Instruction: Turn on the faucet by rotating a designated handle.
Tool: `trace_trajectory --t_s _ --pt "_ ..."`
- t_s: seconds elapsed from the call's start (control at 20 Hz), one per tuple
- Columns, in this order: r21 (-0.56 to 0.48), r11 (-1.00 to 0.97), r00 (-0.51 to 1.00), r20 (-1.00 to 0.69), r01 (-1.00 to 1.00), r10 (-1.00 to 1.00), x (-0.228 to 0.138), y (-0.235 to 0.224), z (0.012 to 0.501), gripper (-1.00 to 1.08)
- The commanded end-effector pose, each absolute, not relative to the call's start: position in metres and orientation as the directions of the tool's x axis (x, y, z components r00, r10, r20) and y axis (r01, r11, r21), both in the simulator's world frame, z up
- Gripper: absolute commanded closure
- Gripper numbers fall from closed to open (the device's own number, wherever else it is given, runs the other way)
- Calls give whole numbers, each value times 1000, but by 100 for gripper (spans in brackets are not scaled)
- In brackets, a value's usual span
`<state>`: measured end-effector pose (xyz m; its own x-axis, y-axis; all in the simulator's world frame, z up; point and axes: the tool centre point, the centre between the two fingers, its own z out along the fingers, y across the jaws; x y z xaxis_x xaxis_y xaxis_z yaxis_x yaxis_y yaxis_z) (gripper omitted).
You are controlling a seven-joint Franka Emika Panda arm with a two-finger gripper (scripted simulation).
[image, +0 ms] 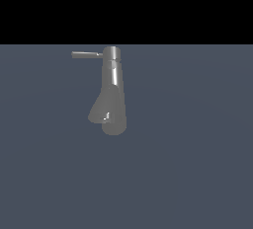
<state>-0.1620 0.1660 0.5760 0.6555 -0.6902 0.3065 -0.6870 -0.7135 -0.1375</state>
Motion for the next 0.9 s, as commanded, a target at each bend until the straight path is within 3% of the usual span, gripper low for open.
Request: trace_trajectory --t_s 0.0,0.85 --pt "-140 -683 624 306 -717 -719 -147 177 567 108" --pt "-105 -432 401 231 -896 -886 -26 204 447 108"
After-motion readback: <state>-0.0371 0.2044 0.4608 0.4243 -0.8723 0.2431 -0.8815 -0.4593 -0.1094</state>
